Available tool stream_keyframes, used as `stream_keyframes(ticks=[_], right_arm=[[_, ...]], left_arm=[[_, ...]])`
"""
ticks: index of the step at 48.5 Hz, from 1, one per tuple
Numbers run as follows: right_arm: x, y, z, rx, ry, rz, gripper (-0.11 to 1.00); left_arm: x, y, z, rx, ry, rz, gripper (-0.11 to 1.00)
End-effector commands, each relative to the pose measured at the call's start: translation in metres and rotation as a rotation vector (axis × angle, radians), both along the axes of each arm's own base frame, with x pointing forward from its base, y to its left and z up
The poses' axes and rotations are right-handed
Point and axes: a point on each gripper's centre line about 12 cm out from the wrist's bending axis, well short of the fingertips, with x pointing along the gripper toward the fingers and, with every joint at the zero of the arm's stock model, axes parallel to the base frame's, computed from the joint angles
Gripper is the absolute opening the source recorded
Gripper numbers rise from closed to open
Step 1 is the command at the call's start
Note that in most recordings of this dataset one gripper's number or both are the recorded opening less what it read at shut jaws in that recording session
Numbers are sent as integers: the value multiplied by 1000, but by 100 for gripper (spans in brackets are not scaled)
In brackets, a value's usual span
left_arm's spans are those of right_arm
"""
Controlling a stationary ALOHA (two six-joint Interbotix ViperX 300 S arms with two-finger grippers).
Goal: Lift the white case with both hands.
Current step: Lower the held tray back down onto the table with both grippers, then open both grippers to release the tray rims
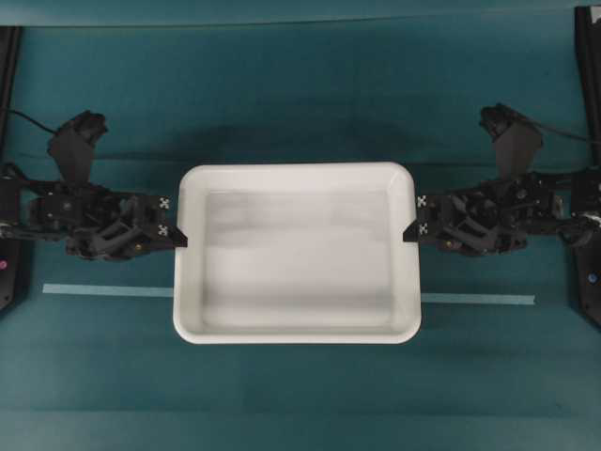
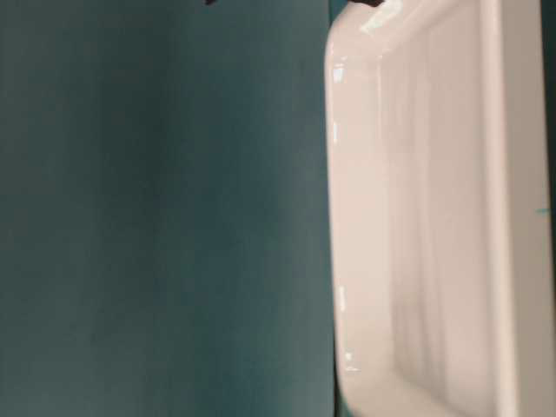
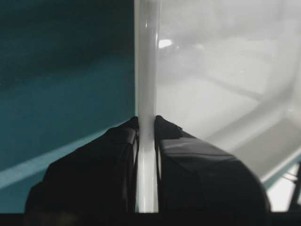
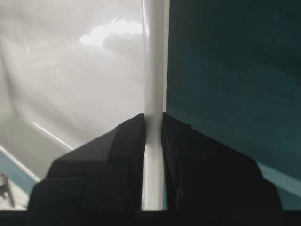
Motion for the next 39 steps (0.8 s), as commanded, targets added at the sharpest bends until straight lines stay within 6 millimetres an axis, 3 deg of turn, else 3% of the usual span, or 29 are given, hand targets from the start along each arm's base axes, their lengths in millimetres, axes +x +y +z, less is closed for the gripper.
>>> stream_keyframes(ticks=[1,15,31,39], right_arm=[[-12,-2,-21,1,86,2,10],[-10,1,-37,5,135,15,11],[-5,-1,-53,4,153,3,10],[-3,-1,-53,6,152,4,10]], left_arm=[[-8,2,-23,-6,86,6,5],[-5,2,-36,-5,101,1,5],[-25,9,-40,-9,118,41,5],[-23,11,-40,-9,115,47,5]])
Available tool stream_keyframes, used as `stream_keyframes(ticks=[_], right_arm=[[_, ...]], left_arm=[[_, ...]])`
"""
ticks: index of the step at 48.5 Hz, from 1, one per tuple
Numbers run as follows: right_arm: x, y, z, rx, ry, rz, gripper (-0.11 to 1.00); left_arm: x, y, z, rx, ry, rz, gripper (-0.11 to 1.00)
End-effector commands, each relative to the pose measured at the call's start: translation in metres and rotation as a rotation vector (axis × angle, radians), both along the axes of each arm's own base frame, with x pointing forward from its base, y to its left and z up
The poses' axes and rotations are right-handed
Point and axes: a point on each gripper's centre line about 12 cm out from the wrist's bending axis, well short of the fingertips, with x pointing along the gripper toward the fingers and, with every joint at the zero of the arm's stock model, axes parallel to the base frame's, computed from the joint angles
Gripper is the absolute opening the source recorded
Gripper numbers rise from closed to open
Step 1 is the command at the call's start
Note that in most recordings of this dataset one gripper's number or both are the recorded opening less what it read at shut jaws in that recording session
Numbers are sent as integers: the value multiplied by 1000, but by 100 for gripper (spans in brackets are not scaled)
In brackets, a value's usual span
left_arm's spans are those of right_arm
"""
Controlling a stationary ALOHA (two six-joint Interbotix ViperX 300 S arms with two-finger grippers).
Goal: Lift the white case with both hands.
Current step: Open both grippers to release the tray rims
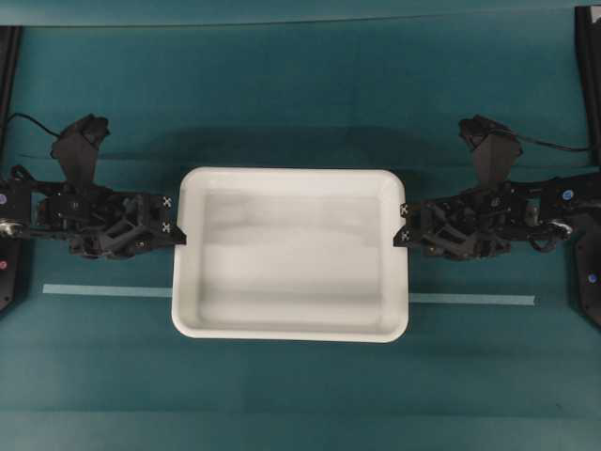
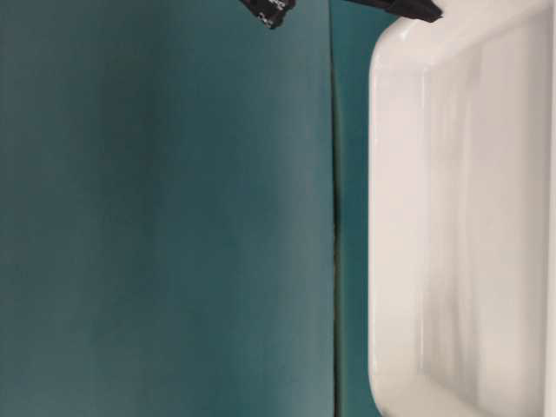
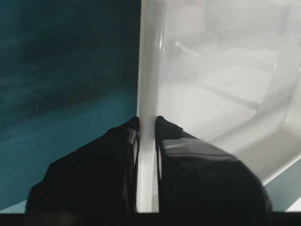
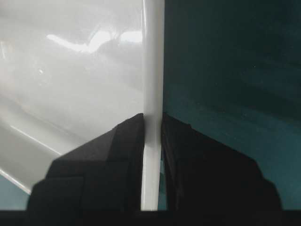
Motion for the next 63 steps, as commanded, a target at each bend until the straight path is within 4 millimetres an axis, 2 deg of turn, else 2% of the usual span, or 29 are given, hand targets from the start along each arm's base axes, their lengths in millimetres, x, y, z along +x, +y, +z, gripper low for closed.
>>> stream_keyframes(ticks=[1,16,48,53,59,63], right_arm=[[-12,2,-17,13,81,4,11],[-11,4,-20,22,86,2,11],[-8,-2,-16,18,70,-17,11],[-6,-3,-14,18,68,-17,22],[-2,-3,-11,13,52,-13,55],[0,-3,-6,5,34,-4,76]], left_arm=[[-17,1,-19,-9,87,11,5],[-11,2,-24,7,110,-17,5],[1,4,-20,4,91,-8,5],[3,4,-19,5,83,-8,4],[5,5,-17,8,66,-8,6],[7,5,-15,9,54,-9,17]])
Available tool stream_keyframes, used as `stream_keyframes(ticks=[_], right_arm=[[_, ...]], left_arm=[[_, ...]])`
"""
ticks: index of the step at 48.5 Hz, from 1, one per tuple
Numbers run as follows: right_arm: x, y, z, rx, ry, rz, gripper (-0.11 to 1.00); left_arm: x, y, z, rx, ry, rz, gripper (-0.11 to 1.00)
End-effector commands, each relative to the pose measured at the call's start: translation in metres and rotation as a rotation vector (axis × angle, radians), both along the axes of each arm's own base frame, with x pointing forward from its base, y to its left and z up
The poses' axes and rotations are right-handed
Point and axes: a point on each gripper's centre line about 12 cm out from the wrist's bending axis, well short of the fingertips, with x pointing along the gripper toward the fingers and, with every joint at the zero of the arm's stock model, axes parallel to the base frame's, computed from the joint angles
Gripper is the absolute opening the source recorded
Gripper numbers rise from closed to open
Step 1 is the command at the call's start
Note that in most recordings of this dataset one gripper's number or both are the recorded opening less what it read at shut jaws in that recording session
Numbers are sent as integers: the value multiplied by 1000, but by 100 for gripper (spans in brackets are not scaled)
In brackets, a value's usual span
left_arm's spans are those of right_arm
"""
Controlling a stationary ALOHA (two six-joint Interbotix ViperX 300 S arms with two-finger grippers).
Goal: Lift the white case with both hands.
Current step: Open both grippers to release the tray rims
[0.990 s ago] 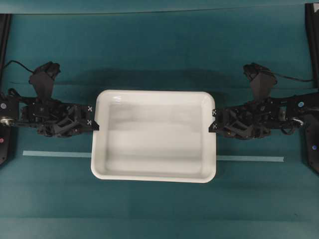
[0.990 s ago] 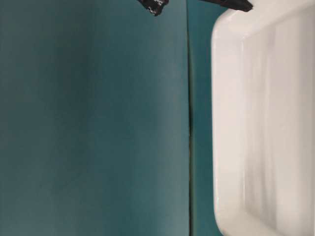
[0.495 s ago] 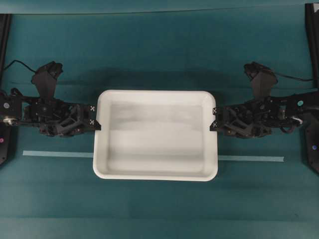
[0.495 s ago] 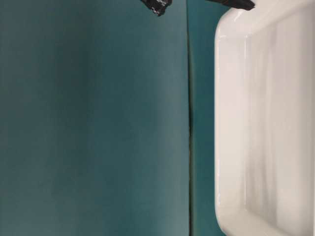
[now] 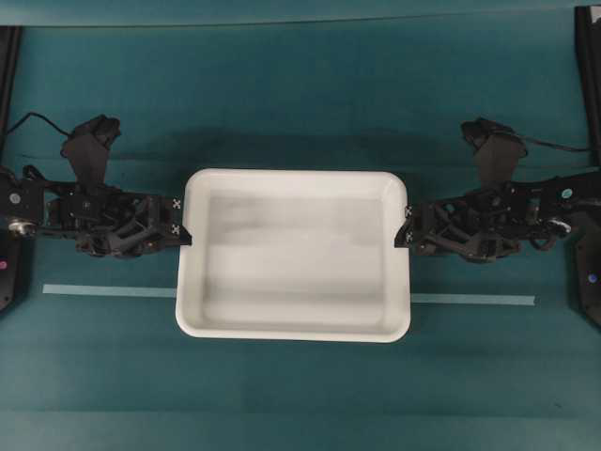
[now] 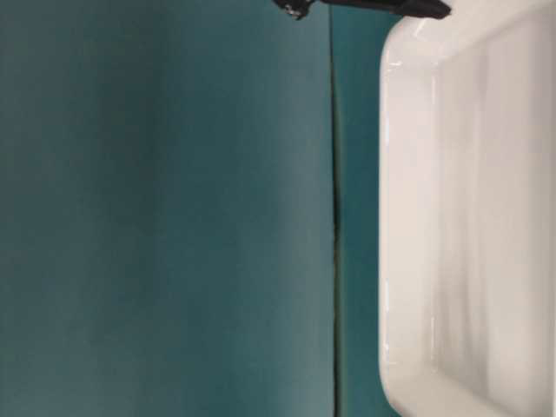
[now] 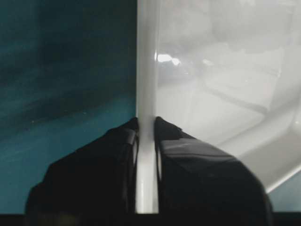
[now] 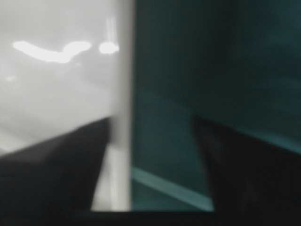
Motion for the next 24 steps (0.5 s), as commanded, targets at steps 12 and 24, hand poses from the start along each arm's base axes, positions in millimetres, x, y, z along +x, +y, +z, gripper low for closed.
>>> stream_keyframes(ticks=[12,24], right_arm=[[6,-1,15,-11,-44,9,85],[0,-1,34,-16,-66,22,85]], left_arm=[[5,2,-2,0,11,4,83],[14,4,17,26,-63,-15,92]])
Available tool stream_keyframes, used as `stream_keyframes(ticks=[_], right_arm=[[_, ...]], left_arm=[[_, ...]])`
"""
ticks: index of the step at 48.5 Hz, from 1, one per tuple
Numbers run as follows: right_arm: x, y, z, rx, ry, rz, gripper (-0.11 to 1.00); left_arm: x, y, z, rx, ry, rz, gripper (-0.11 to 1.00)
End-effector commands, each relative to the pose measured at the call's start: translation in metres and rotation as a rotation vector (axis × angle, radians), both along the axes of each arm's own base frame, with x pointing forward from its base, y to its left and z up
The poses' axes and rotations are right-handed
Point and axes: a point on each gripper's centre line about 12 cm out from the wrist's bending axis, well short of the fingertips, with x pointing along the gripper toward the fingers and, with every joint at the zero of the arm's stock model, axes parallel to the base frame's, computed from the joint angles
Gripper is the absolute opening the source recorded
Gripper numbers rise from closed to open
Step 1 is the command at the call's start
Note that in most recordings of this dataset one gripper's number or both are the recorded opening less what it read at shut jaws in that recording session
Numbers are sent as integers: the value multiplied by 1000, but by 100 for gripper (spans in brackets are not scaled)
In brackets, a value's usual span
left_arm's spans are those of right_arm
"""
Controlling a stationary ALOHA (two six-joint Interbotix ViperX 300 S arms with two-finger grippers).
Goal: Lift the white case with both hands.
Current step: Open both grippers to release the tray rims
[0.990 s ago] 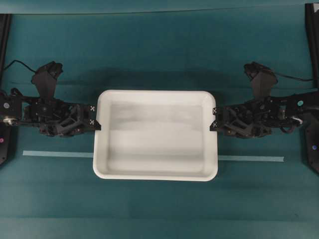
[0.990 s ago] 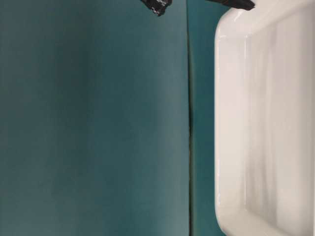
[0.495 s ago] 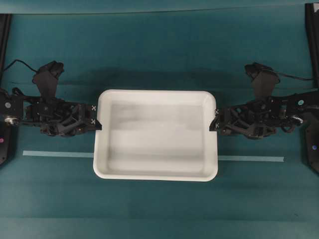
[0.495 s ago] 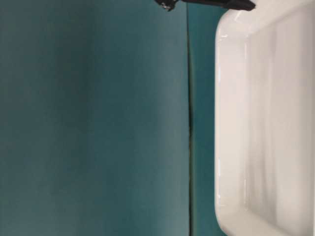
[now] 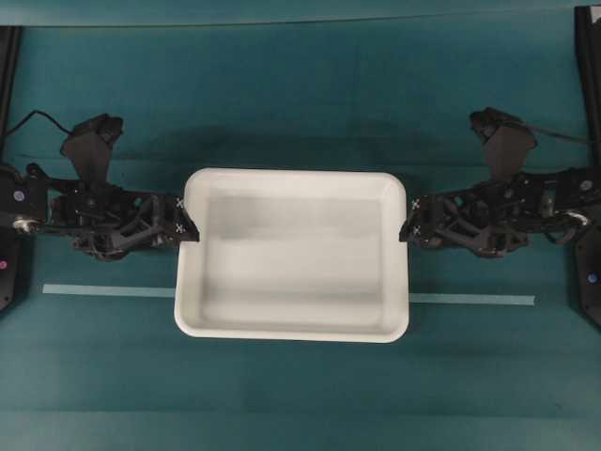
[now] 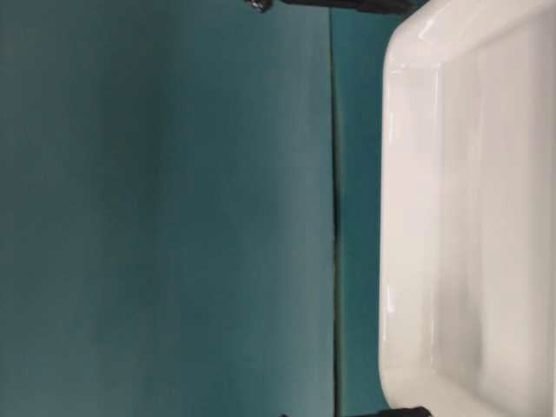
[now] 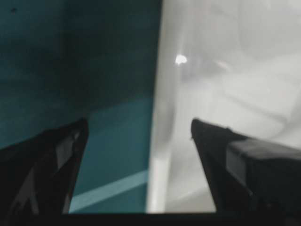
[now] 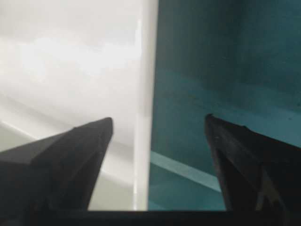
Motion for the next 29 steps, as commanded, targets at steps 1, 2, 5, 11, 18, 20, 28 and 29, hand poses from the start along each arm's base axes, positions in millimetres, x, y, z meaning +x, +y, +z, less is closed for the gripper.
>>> stream_keyframes(ticks=[1,2,5,11,18,20,28,29], right_arm=[[3,-1,8,-15,-22,16,85],[3,-1,11,-18,-31,18,85],[2,0,20,-34,-55,36,85],[2,0,39,-63,-125,56,84],[-1,0,62,-116,-205,93,84],[-4,0,67,-137,-224,108,84],[-11,-2,88,-272,-308,194,85],[-11,-2,91,-292,-321,205,84]], left_arm=[[6,1,12,17,-47,-10,92],[6,1,15,21,-56,-14,92],[4,1,23,34,-83,-24,92],[1,1,46,70,-160,-48,92],[-6,0,75,149,-249,-106,92],[-8,-1,83,177,-277,-125,92],[-12,-2,116,330,-384,-223,92],[-13,-2,119,354,-391,-239,92]])
